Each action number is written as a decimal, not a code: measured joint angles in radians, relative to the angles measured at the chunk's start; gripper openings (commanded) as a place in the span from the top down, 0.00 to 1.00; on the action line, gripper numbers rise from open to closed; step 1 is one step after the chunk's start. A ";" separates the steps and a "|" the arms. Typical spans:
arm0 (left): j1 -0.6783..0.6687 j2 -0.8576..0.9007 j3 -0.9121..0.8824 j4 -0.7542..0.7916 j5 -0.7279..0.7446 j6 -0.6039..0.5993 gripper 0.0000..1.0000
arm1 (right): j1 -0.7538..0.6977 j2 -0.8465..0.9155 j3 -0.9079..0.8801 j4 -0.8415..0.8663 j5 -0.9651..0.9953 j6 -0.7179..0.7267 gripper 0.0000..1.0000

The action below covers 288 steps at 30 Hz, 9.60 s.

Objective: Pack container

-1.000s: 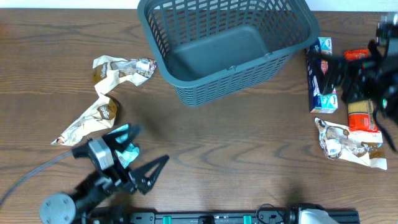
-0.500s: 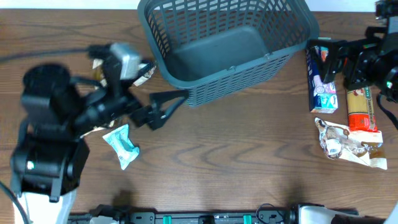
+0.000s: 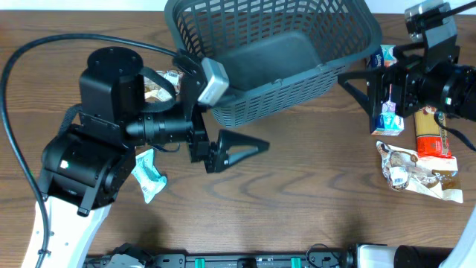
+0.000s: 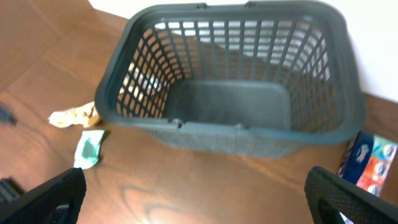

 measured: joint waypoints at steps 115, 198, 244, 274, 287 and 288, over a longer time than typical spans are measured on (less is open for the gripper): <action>-0.325 0.364 0.001 -0.195 -1.353 -0.777 0.94 | 0.024 0.544 0.003 0.088 0.276 0.080 0.98; -0.266 -0.223 0.002 -0.447 -1.589 -0.488 0.01 | -0.266 0.126 0.594 -0.134 0.502 0.121 0.01; -0.266 -0.237 0.002 -0.671 -1.722 -0.484 0.01 | -0.329 0.626 -0.063 0.177 0.510 -0.121 0.01; -0.266 -0.238 0.002 -0.700 -1.722 -0.484 0.01 | -0.328 0.908 -0.068 0.212 0.453 -0.039 0.01; -0.266 -0.237 0.002 -0.700 -1.722 -0.484 0.01 | -0.304 0.911 -0.068 0.252 0.549 0.008 0.01; -0.266 -0.238 0.002 -0.700 -1.722 -0.484 0.01 | -0.296 0.911 -0.068 0.254 0.552 0.010 0.01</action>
